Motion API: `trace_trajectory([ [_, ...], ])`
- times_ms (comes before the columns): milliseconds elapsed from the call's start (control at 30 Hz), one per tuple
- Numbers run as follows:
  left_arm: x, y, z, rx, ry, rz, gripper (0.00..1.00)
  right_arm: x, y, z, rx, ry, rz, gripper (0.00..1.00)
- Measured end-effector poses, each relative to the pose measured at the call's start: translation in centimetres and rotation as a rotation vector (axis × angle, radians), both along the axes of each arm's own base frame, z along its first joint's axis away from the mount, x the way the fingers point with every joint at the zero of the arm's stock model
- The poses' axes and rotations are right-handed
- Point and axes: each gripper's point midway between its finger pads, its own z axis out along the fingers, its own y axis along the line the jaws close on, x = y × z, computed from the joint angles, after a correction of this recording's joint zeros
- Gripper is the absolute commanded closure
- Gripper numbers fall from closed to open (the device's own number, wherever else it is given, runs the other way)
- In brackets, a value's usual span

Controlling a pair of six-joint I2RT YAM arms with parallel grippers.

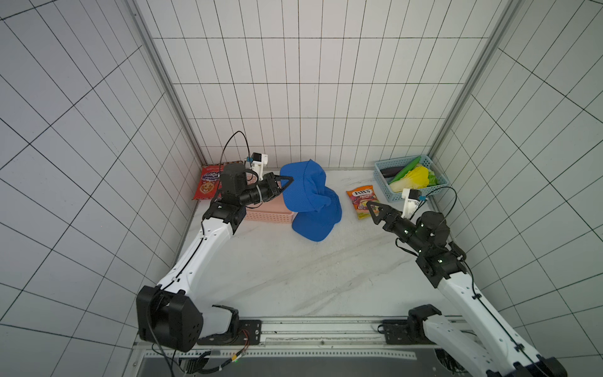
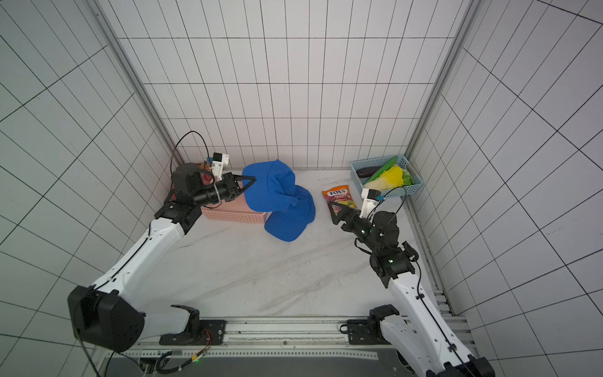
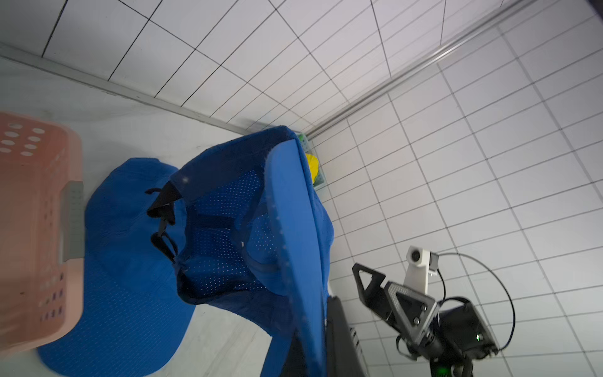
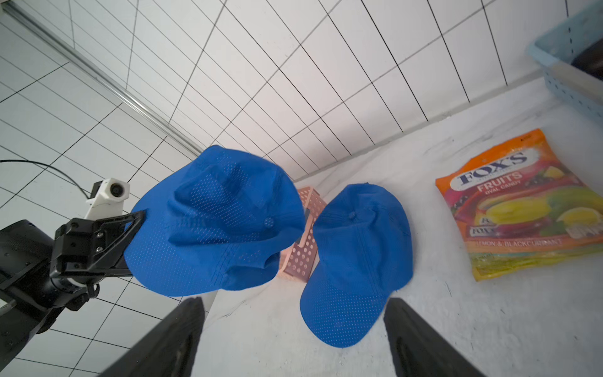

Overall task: Turn the baseball cap inside out
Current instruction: Place the baseball cap at the center of the board.

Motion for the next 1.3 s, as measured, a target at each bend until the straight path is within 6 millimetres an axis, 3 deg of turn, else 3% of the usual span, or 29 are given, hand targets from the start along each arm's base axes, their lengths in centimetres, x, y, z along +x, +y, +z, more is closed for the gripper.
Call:
trace_trajectory([
  [200, -4.0, -0.9, 1.4, 0.065, -0.119, -0.193, 1.0, -0.8, 3.4, -1.9, 0.085, 0.136, 0.216, 0.15],
  [333, -5.2, -1.5, 2.7, 0.018, -0.158, -0.269, 1.0, -2.5, 5.8, 0.0, 0.087, 0.096, 0.322, 0.27],
  [500, -5.9, -1.9, 4.2, -0.033, -0.191, -0.315, 1.0, -3.8, 7.8, 2.4, 0.076, 0.012, 0.392, 0.33],
  [733, -7.4, -2.5, 5.9, -0.069, -0.232, -0.359, 1.0, -3.1, 9.6, 1.8, 0.062, 0.017, 0.413, 0.4],
  [933, -8.4, -3.3, 6.5, -0.086, -0.247, -0.4, 1.0, -2.5, 10.5, 1.6, 0.069, 0.024, 0.413, 0.29],
  [1300, -10.2, -5.1, 7.2, -0.116, -0.26, -0.481, 1.0, -1.3, 12.0, 3.3, 0.144, -0.007, 0.449, 0.17],
])
